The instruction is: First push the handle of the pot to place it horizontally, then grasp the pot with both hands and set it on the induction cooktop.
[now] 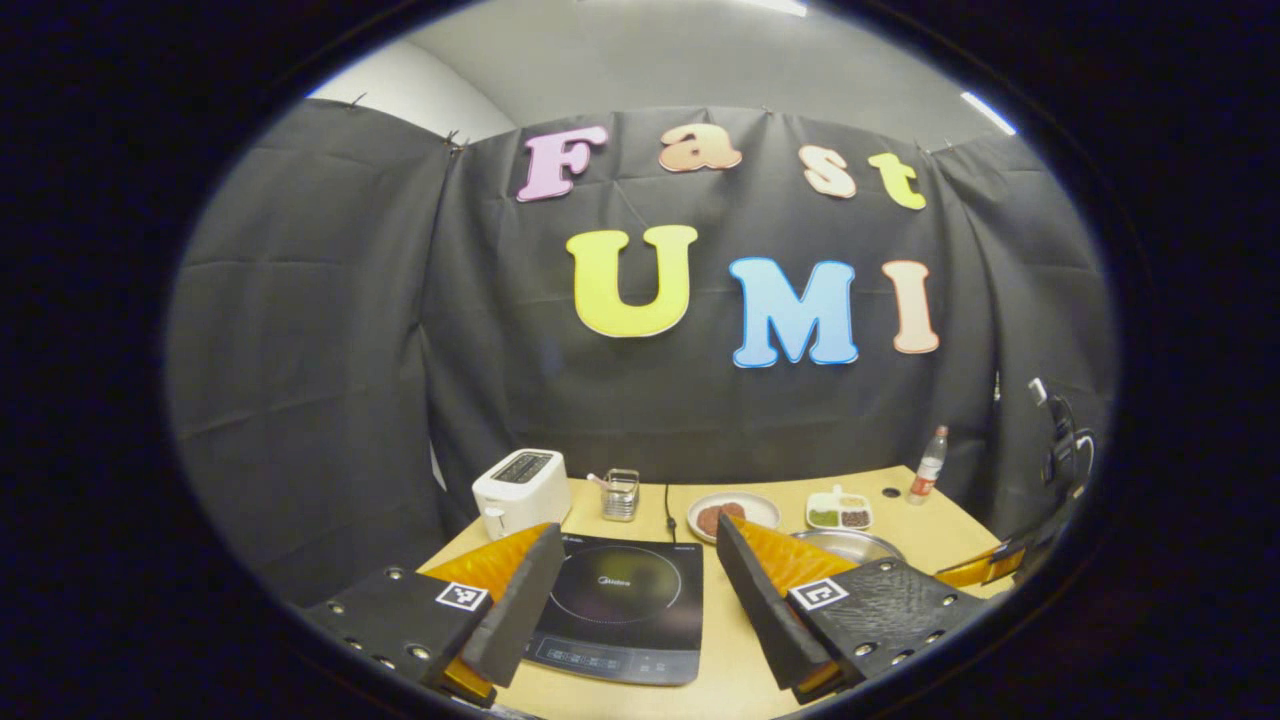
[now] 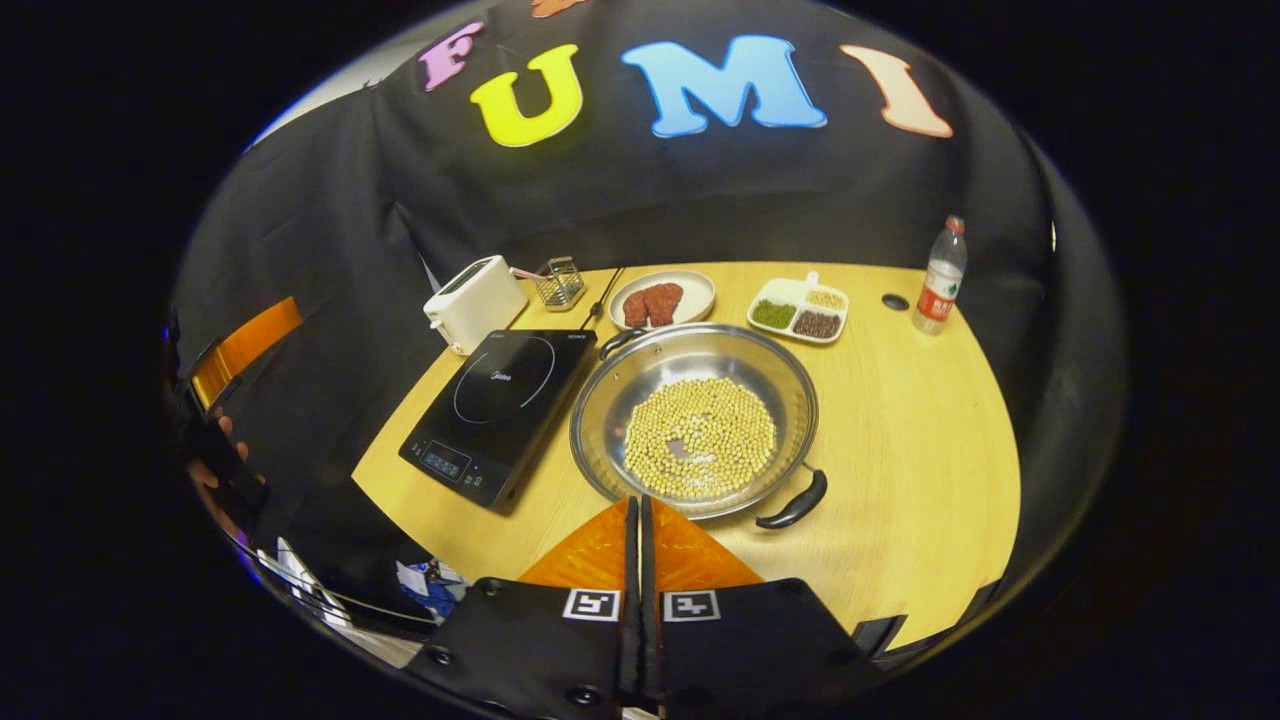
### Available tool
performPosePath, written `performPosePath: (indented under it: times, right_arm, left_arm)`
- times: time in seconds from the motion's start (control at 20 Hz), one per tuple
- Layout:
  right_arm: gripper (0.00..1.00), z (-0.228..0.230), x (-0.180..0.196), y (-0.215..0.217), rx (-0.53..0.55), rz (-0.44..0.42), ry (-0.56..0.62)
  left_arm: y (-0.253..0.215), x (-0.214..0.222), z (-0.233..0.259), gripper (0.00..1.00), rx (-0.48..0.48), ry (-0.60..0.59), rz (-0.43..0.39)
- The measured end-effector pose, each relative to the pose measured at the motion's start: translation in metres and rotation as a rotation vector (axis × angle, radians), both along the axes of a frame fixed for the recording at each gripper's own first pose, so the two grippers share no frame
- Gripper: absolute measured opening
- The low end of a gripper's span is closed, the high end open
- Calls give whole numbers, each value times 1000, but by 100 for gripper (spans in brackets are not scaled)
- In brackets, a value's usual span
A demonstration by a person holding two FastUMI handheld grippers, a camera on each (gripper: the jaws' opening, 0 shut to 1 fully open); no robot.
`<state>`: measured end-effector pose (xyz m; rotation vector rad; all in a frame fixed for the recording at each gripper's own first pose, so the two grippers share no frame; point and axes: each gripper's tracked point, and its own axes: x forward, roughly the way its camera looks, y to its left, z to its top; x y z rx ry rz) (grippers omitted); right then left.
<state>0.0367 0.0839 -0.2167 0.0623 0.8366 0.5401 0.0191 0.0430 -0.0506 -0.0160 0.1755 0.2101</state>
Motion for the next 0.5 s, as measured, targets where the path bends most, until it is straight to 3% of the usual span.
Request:
performPosePath:
  times: [0.5]
  right_arm:
    - [0,-80,25,-11,-107,165,133]
  left_arm:
    - [-16,-3,-1,93,46,48,125]
